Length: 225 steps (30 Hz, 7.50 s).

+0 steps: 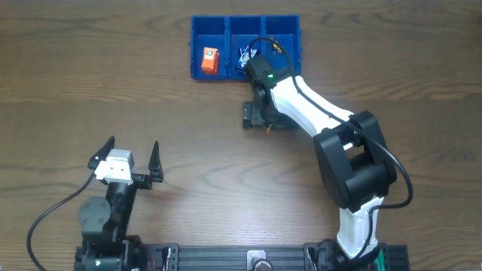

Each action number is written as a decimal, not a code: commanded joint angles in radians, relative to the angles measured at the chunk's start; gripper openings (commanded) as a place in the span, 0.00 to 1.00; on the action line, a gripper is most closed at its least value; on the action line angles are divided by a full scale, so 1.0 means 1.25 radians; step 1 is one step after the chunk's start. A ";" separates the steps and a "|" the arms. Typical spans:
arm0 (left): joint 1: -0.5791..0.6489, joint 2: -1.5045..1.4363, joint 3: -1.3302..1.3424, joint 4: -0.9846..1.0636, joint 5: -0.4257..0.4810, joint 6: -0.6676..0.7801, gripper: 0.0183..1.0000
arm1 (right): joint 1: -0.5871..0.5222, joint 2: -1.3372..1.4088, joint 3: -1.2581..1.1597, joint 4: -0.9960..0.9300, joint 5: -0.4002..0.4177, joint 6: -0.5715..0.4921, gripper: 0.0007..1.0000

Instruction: Sort Candies Into Trays

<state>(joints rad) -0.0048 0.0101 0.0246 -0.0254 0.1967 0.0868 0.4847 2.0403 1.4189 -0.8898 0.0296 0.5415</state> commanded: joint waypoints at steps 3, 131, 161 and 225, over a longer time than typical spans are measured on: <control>0.002 -0.005 -0.016 -0.027 0.011 0.011 1.00 | -0.004 0.025 -0.004 0.011 0.001 0.010 0.90; 0.002 -0.005 -0.016 -0.027 0.011 0.011 1.00 | -0.017 0.039 0.032 0.100 0.037 -0.059 0.81; 0.002 -0.005 -0.016 -0.027 0.011 0.011 1.00 | -0.020 0.068 0.032 0.111 0.038 -0.059 0.20; 0.002 -0.005 -0.016 -0.027 0.011 0.011 1.00 | -0.125 -0.073 0.185 0.270 0.186 -0.190 1.00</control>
<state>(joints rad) -0.0048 0.0101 0.0246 -0.0254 0.1967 0.0868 0.3367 2.0460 1.6501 -0.5217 0.2436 0.3092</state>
